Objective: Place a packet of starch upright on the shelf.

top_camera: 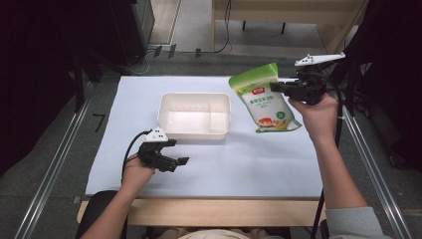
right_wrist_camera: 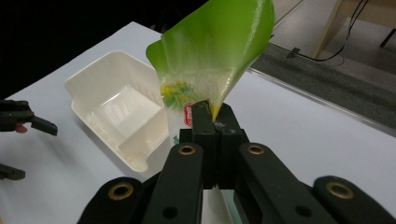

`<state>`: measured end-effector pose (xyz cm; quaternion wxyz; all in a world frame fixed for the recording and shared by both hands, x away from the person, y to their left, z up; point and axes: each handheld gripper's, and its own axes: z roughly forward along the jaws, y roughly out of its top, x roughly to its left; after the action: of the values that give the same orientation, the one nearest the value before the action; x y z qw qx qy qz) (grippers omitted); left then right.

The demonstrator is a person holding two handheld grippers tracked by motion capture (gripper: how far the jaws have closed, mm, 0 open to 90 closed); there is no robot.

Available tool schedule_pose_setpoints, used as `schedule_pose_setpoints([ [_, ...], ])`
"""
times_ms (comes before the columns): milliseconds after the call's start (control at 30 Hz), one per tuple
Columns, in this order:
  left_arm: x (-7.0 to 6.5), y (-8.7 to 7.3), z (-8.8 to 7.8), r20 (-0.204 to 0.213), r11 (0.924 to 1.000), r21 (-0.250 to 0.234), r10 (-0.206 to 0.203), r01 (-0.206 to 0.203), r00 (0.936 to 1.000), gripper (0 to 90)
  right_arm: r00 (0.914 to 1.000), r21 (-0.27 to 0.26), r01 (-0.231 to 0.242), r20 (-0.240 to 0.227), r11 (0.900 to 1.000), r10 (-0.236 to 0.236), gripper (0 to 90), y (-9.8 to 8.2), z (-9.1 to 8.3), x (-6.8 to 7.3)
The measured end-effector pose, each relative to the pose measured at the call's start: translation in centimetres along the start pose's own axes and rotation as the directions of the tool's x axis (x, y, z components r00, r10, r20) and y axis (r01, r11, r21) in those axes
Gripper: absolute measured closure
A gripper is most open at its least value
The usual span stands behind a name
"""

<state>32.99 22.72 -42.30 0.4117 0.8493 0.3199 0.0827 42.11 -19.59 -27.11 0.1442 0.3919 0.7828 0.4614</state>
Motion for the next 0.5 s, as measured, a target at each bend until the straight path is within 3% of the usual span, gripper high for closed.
schedule_pose_setpoints([
  [500, 0.0, 0.0, 0.0, 0.004, 0.9996, -0.025, -0.010, 0.010, 0.9999, 16.6, 0.9993, -0.002, 0.036, 0.006, 0.999, -0.036, 90.0, 4.9, 0.9, 1.1],
])
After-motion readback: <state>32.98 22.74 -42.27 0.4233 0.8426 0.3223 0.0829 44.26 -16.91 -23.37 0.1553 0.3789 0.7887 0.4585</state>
